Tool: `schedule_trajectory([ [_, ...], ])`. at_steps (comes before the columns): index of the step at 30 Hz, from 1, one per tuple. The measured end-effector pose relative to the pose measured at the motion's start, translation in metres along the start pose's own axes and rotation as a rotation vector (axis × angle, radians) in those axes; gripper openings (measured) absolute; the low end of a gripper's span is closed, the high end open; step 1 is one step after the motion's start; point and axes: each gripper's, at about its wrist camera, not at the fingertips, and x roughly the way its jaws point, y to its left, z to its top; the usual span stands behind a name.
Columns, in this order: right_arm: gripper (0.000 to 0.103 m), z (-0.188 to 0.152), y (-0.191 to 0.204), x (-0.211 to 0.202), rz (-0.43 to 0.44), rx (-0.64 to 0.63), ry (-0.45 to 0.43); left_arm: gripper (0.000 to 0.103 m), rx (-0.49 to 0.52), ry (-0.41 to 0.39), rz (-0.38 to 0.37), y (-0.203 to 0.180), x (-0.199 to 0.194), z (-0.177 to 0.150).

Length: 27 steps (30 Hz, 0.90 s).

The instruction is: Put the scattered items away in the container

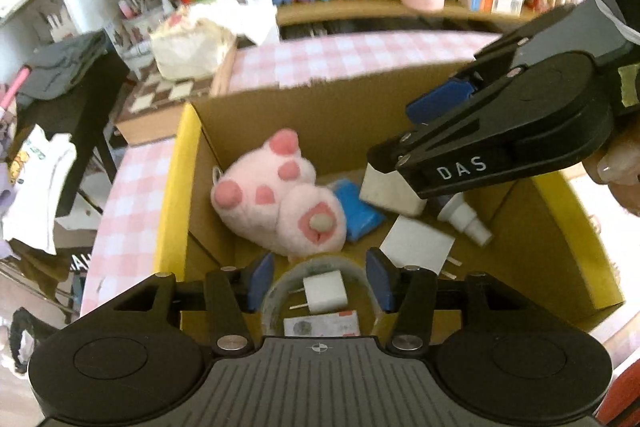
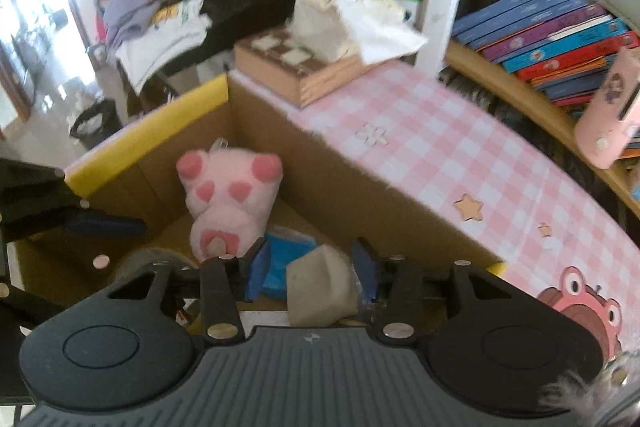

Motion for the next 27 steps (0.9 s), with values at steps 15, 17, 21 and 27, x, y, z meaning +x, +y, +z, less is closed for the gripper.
schedule_trajectory([
  [15,0.047,-0.063,0.037,-0.122,-0.121,0.145,-0.287,0.055,-0.094,-0.274,0.099,-0.018,-0.105,-0.041],
  [17,0.047,-0.078,0.045,-0.138,-0.149,0.161,-0.318,0.055,-0.102,-0.302,0.108,-0.024,-0.119,-0.053],
  [21,0.047,-0.114,0.065,-0.166,-0.211,0.189,-0.35,0.055,-0.102,-0.349,0.116,-0.039,-0.142,-0.078],
  [27,0.05,-0.165,0.102,-0.199,-0.254,0.182,-0.342,0.055,-0.111,-0.353,0.081,-0.059,-0.17,-0.122],
])
